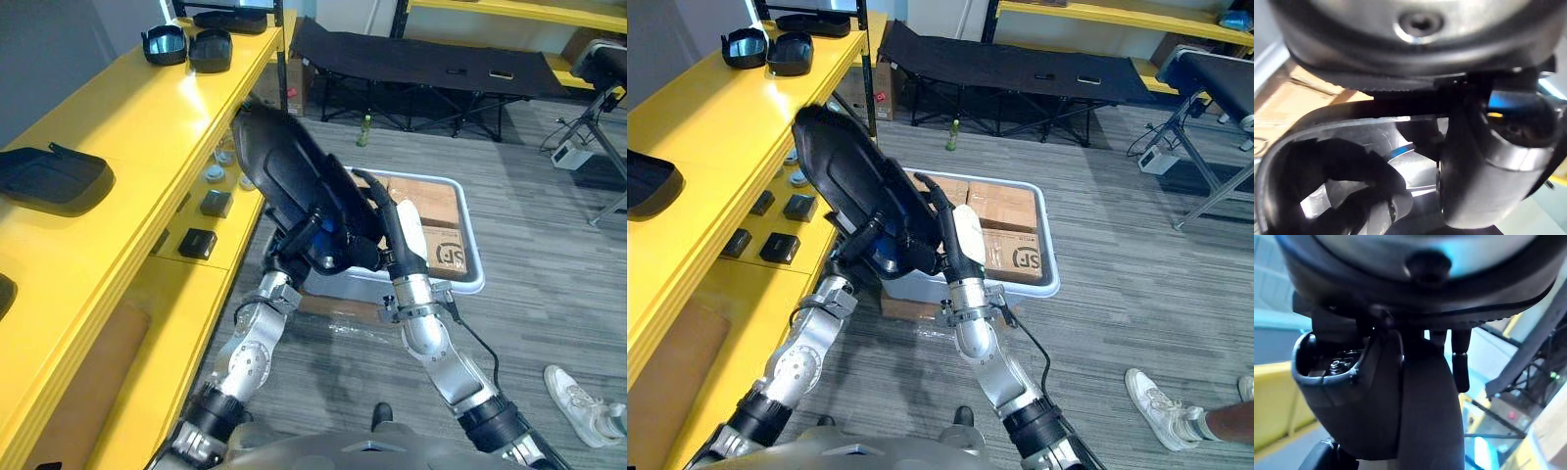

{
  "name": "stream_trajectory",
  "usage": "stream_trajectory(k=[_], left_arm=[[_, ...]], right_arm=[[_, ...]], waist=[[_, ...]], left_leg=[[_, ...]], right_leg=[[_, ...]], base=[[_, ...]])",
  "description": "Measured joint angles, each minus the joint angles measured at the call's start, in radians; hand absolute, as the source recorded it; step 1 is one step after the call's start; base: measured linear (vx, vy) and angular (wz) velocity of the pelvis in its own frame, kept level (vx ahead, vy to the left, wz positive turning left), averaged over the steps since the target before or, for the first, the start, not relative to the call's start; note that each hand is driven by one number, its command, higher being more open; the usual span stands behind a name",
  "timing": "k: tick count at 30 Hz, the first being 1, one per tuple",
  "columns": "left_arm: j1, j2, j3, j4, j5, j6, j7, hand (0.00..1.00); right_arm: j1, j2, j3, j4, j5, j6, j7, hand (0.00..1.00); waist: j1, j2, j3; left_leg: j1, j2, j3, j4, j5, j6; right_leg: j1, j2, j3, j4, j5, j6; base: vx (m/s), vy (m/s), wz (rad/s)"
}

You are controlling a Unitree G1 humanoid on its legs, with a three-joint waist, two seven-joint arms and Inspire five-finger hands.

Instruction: Walk over and take three plastic housings, then place them on the shelf

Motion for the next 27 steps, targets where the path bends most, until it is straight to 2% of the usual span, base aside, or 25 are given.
stream_trajectory(k=[2,3,4,5,6,8,12,18,20,24,27], left_arm=[[0.045,-0.014,0.038,-0.119,0.209,-0.018,0.066,0.00],[0.058,-0.017,0.050,-0.140,0.249,-0.025,0.082,0.00],[0.079,-0.031,0.086,-0.171,0.338,-0.054,0.124,0.00],[0.090,-0.053,0.134,-0.180,0.457,-0.087,0.187,0.00],[0.091,-0.063,0.159,-0.180,0.523,-0.101,0.221,0.00],[0.094,-0.102,0.272,-0.206,0.709,-0.129,0.354,0.00],[0.155,-0.103,0.367,-0.301,0.839,-0.164,0.463,0.00],[0.201,-0.109,0.350,-0.330,0.913,-0.163,0.473,0.00],[0.226,-0.110,0.349,-0.330,0.922,-0.155,0.468,0.00],[0.250,-0.114,0.352,-0.329,0.948,-0.150,0.465,0.00],[0.257,-0.118,0.372,-0.329,0.941,-0.155,0.443,0.00]], right_arm=[[0.037,0.046,0.002,-0.032,0.118,-0.044,0.039,1.00],[0.047,0.058,0.001,-0.039,0.143,-0.050,0.052,1.00],[0.066,0.071,-0.001,-0.042,0.184,-0.067,0.080,1.00],[0.088,0.072,-0.006,-0.046,0.219,-0.085,0.098,1.00],[0.101,0.072,-0.016,-0.050,0.222,-0.090,0.105,1.00],[0.153,0.071,-0.081,-0.063,0.240,-0.092,0.111,1.00],[0.183,0.083,-0.185,-0.103,0.311,-0.089,0.092,1.00],[0.194,0.114,-0.231,-0.174,0.320,-0.089,0.056,1.00],[0.204,0.114,-0.235,-0.174,0.327,-0.088,0.070,1.00],[0.246,0.142,-0.276,-0.172,0.386,-0.082,0.111,1.00],[0.278,0.160,-0.317,-0.168,0.470,-0.050,0.141,1.00]], waist=[[0.003,0.004,-0.003],[0.004,0.005,-0.004],[0.004,0.008,-0.007],[0.007,0.011,-0.009],[0.010,0.012,-0.010],[0.025,0.014,-0.011],[0.026,0.010,-0.015],[0.014,0.015,-0.027],[0.001,0.020,-0.031],[0.000,0.024,-0.033],[-0.001,0.025,-0.033]], left_leg=[[0.004,0.000,-0.006,0.000,-0.001,0.000],[0.005,-0.001,-0.008,0.000,-0.001,0.000],[0.007,-0.001,-0.009,0.000,-0.002,0.000],[0.009,0.000,-0.009,-0.001,-0.003,0.000],[0.009,0.000,-0.009,-0.001,-0.006,0.002],[0.012,0.000,-0.009,-0.001,-0.009,0.007],[0.009,0.000,-0.009,-0.001,-0.009,0.007],[0.005,0.000,-0.005,0.000,-0.010,0.005],[0.003,0.000,-0.001,0.000,-0.011,0.004],[0.001,0.001,0.009,0.001,-0.012,0.002],[0.001,0.000,0.009,0.001,-0.012,0.002]], right_leg=[[0.010,0.000,-0.007,0.000,-0.002,-0.001],[0.013,0.000,-0.009,0.000,-0.003,-0.003],[0.015,0.000,-0.011,0.000,-0.004,-0.004],[0.016,0.000,-0.013,0.000,-0.006,-0.005],[0.016,0.000,-0.014,0.000,-0.008,-0.008],[0.018,0.000,-0.015,0.000,-0.012,-0.013],[0.015,0.000,-0.014,0.000,-0.012,-0.014],[0.007,0.000,-0.012,-0.001,-0.010,-0.012],[0.002,0.000,-0.007,-0.001,-0.009,-0.009],[-0.006,0.000,0.003,0.000,-0.005,-0.005],[-0.006,0.000,0.003,0.000,-0.005,-0.005]], base=[[-0.01,0.016,0.08],[-0.02,0.016,0.06],[-0.04,0.019,0.02],[-0.04,0.019,0.00],[-0.05,0.019,-0.01],[-0.04,0.016,-0.01],[-0.01,0.004,0.00],[0.00,0.005,-0.01],[0.00,0.005,-0.05],[0.01,0.015,-0.07],[0.00,0.000,0.00]])
